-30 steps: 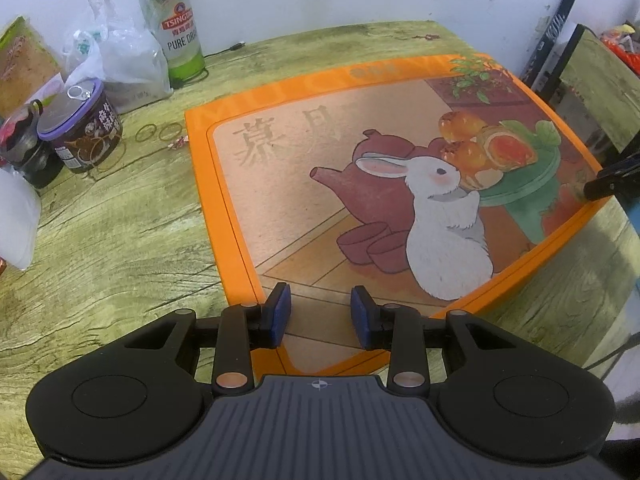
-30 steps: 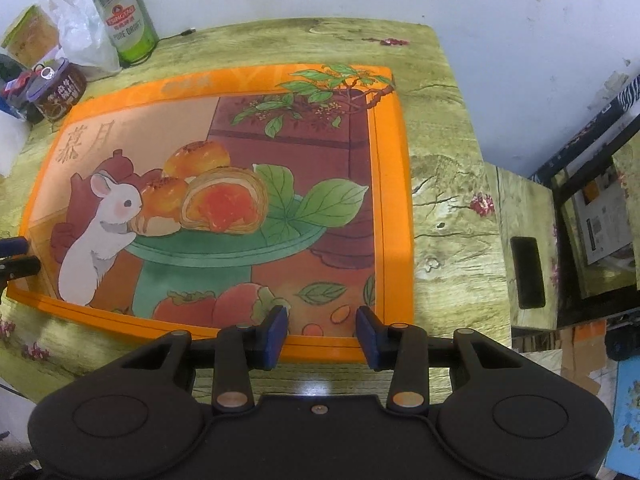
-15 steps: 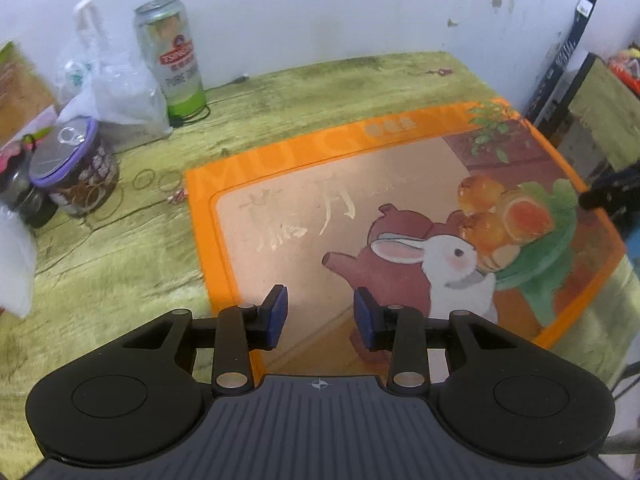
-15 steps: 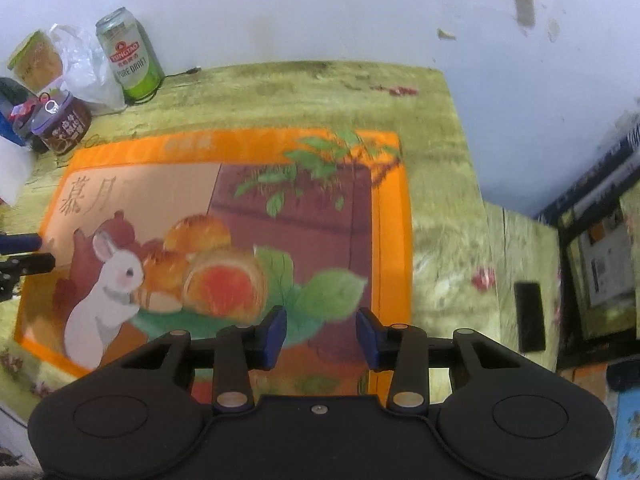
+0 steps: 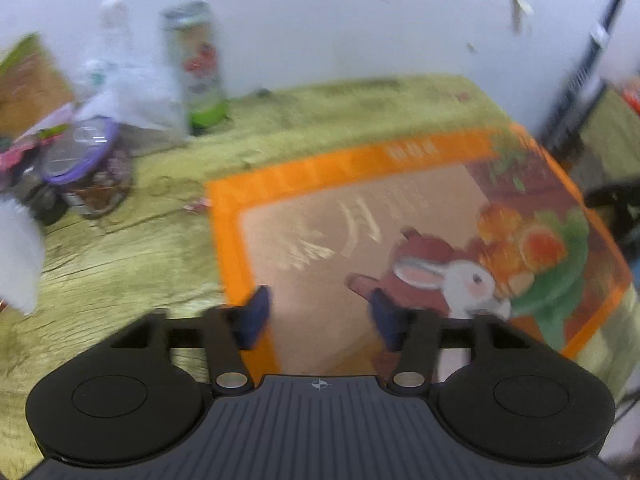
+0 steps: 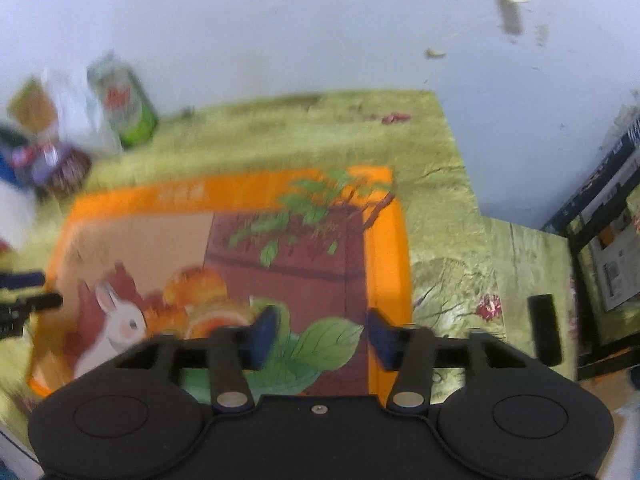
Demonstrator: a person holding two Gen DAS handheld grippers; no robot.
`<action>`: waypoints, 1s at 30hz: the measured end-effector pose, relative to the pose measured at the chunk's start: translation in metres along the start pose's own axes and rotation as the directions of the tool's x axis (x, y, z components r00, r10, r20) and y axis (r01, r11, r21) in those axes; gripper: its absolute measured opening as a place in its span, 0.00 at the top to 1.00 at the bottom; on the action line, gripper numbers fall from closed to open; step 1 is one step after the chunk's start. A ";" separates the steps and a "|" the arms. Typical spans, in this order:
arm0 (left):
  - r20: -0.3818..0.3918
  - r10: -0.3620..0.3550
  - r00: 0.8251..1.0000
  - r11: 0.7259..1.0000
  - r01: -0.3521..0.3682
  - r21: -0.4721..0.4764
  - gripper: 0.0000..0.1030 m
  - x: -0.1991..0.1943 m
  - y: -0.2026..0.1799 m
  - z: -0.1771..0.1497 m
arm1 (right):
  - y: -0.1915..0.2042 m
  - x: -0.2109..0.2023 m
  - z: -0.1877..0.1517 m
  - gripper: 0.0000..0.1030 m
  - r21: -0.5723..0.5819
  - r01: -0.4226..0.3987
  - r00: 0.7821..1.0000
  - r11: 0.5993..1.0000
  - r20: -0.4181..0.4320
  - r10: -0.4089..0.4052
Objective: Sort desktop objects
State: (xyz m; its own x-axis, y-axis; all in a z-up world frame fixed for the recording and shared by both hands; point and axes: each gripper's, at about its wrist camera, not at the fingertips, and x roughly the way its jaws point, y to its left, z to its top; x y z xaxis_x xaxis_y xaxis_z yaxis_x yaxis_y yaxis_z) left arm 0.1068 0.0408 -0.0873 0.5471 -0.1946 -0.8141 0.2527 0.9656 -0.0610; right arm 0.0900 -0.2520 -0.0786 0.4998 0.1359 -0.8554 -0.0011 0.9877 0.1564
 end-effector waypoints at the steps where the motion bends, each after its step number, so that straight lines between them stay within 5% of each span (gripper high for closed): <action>1: 0.005 -0.012 1.000 1.000 0.012 -0.029 0.17 -0.001 0.007 0.000 | -0.008 -0.004 0.000 0.27 0.028 -0.017 1.000 0.999 0.025 0.017; 3: 0.001 -0.038 0.999 0.996 0.038 -0.078 0.05 0.000 0.020 0.000 | -0.024 -0.006 0.002 0.20 0.076 -0.054 0.998 0.996 0.035 0.051; 7: -0.030 -0.065 0.997 0.985 0.059 -0.161 0.03 0.016 0.035 0.000 | -0.060 0.002 0.004 0.12 0.208 -0.167 0.985 0.964 0.069 0.156; 12: -0.049 -0.174 0.984 0.932 0.148 -0.332 0.04 0.038 0.056 -0.007 | -0.090 0.029 0.002 0.08 0.335 -0.301 0.952 0.893 0.055 0.301; 21: -0.075 -0.290 0.954 0.880 0.235 -0.413 0.03 0.064 0.070 -0.022 | -0.105 0.055 0.003 0.01 0.377 -0.336 0.931 0.863 -0.005 0.364; 30: -0.090 -0.333 0.939 0.866 0.267 -0.424 0.00 0.082 0.069 -0.027 | -0.123 0.080 0.005 0.01 0.435 -0.388 0.897 0.813 -0.025 0.441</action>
State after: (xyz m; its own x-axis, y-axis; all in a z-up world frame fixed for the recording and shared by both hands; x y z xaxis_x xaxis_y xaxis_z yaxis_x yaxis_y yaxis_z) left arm 0.1468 0.0959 -0.1738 0.3577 -0.4888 -0.7957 0.0261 0.8570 -0.5147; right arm 0.1348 -0.3634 -0.1641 0.4265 0.5595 -0.7107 0.1817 0.7167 0.6733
